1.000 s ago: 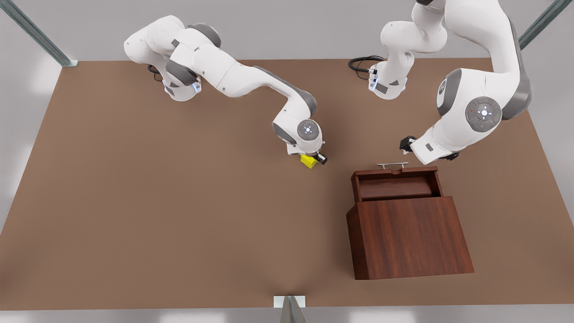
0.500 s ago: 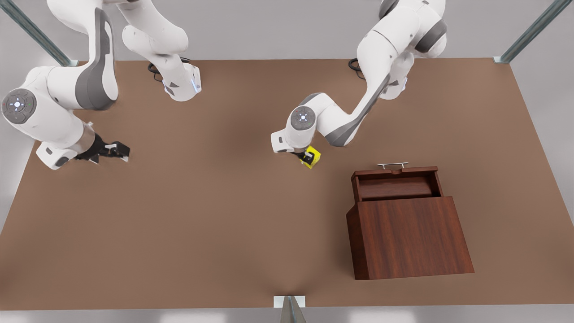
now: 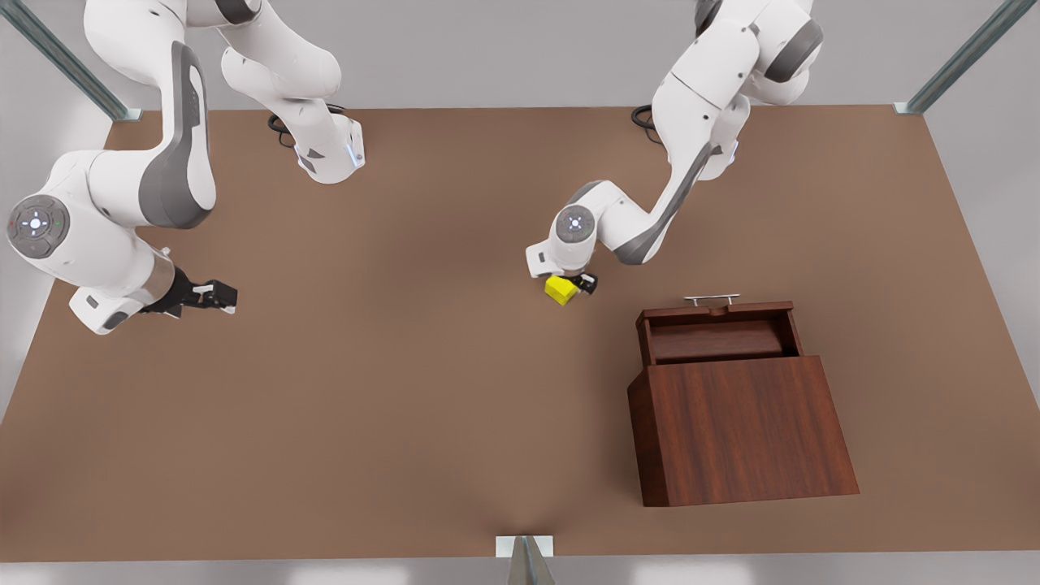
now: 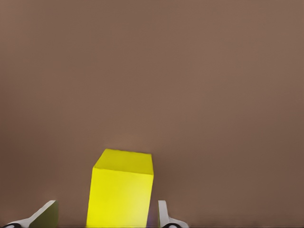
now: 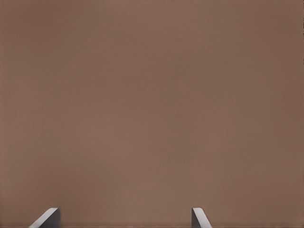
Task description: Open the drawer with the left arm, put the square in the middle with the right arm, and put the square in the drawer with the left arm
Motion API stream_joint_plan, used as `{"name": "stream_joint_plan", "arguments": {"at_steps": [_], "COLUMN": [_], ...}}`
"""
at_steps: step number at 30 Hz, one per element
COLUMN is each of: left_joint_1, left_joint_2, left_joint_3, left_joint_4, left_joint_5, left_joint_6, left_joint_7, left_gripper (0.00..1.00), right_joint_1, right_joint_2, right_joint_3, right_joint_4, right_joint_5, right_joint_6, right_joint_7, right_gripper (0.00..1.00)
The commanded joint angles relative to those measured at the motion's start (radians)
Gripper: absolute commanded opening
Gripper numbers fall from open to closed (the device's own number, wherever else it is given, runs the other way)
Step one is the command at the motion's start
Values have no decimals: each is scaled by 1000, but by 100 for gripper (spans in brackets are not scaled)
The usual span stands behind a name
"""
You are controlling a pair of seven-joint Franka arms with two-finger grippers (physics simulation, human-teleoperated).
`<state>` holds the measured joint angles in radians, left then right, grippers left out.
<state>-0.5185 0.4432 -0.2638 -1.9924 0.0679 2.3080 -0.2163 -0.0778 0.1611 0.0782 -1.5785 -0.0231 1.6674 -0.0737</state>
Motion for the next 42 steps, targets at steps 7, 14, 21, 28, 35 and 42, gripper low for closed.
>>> {"name": "stream_joint_plan", "arguments": {"at_steps": [7, 14, 21, 28, 35, 42], "left_joint_1": [-6, -11, -12, -11, 2, 17], "left_joint_2": [41, 84, 118, 121, 100, 77], "left_joint_3": [0, 1, 0, 8, 8, 8], "left_joint_4": [-39, -39, -35, -34, -34, -34], "left_joint_5": [0, 3, 17, 29, 18, 15], "left_joint_6": [80, 111, 137, 149, 137, 130], "left_joint_7": [0, 0, 2, 2, -3, -15], "left_gripper": [100, 100, 69, 61, 61, 61], "right_joint_1": [-2, 0, -2, -2, -2, -2], "right_joint_2": [-2, -2, -5, -3, -3, -6], "right_joint_3": [0, -2, -1, 0, 0, -2], "right_joint_4": [3, 5, 6, 6, 6, 9], "right_joint_5": [-1, 0, 2, 2, 2, 3], "right_joint_6": [-6, -2, -8, -8, -5, -11], "right_joint_7": [-2, 2, 2, 2, 2, 0], "right_gripper": [100, 100, 100, 100, 100, 100]}}
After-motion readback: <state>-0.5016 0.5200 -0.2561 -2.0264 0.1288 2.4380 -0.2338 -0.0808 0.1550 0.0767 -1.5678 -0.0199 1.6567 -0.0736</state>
